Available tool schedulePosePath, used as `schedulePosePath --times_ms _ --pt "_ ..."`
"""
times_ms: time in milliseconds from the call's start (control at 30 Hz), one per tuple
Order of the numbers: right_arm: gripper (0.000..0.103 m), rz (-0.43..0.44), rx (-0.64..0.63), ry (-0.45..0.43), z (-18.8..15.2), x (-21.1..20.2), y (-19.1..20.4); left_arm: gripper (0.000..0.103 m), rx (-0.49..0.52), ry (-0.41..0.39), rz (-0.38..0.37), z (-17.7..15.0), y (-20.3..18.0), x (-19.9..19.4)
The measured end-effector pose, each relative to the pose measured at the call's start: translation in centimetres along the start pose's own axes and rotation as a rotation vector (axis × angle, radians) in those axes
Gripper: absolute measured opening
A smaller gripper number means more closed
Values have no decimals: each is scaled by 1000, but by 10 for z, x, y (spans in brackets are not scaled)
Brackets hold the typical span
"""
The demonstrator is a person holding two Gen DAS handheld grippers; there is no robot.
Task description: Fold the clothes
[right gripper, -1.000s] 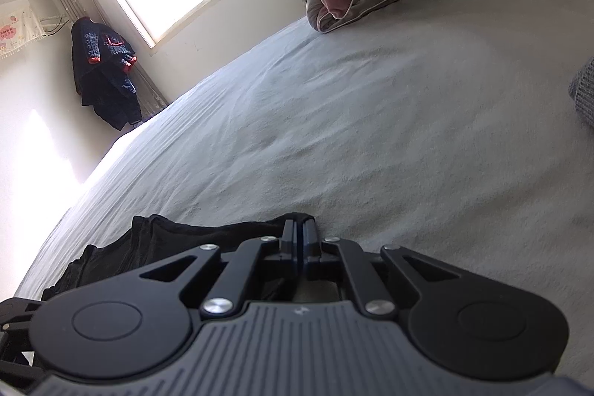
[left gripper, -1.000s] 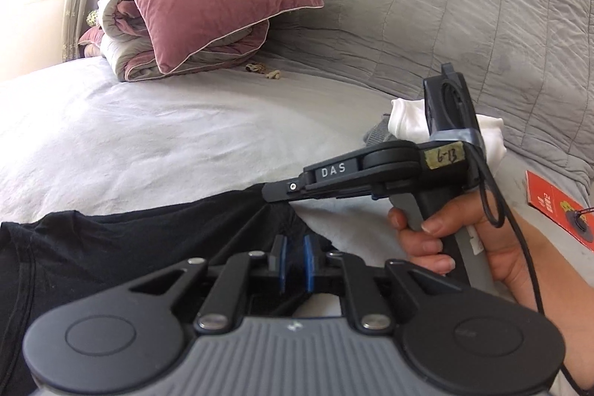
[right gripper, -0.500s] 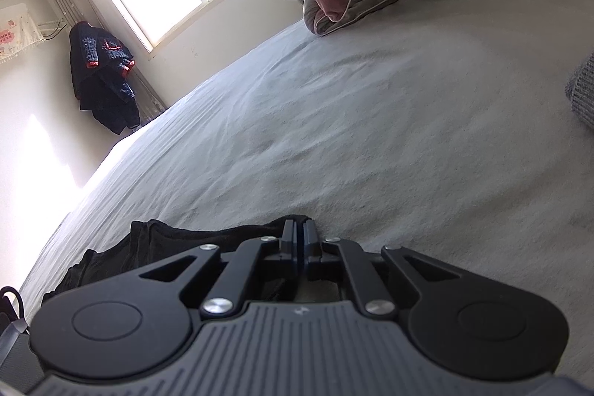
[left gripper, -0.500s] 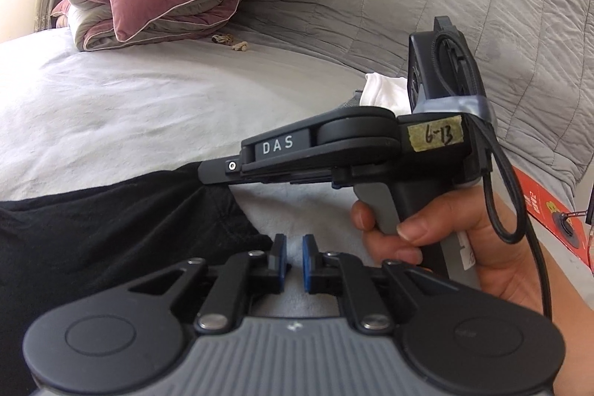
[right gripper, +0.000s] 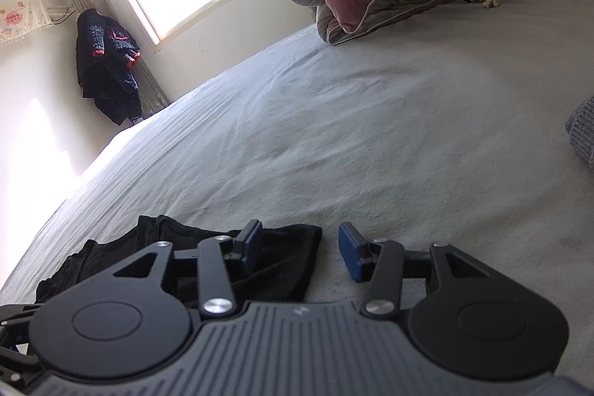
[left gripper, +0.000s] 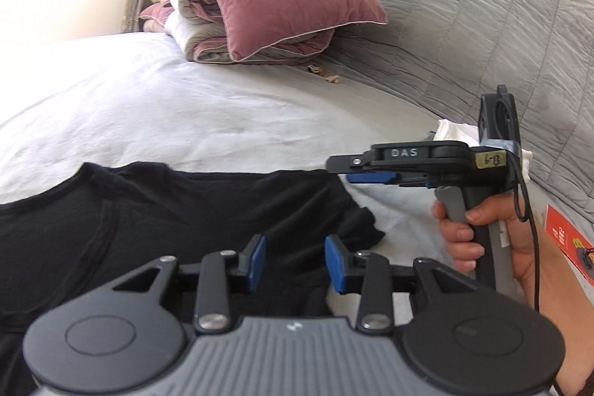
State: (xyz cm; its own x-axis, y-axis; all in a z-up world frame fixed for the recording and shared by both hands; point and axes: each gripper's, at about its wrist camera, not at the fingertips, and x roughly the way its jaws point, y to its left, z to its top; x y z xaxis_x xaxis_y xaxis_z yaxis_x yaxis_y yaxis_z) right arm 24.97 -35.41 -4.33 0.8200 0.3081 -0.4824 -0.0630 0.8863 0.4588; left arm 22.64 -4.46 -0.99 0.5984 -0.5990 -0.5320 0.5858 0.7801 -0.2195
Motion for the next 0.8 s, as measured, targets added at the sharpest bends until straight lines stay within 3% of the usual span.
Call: schedulePosePath --times_ms 233,400,467,700,800 --pt "50 -63 -36 11 4 -10 19 40 -117 -15 262 -16 81 -74" --pt "50 -62 -86 32 15 -12 59 41 -225 -21 424 -28 135 -119" --pt "50 -53 -131 35 20 -10 82 47 -310 -30 448 -33 163 -136" --pt "50 50 -252 69 20 17 174 47 -648 -195 613 -58 247 -204" --pt "50 127 -272 100 12 37 212 44 -755 -219 636 -82 274 -217"
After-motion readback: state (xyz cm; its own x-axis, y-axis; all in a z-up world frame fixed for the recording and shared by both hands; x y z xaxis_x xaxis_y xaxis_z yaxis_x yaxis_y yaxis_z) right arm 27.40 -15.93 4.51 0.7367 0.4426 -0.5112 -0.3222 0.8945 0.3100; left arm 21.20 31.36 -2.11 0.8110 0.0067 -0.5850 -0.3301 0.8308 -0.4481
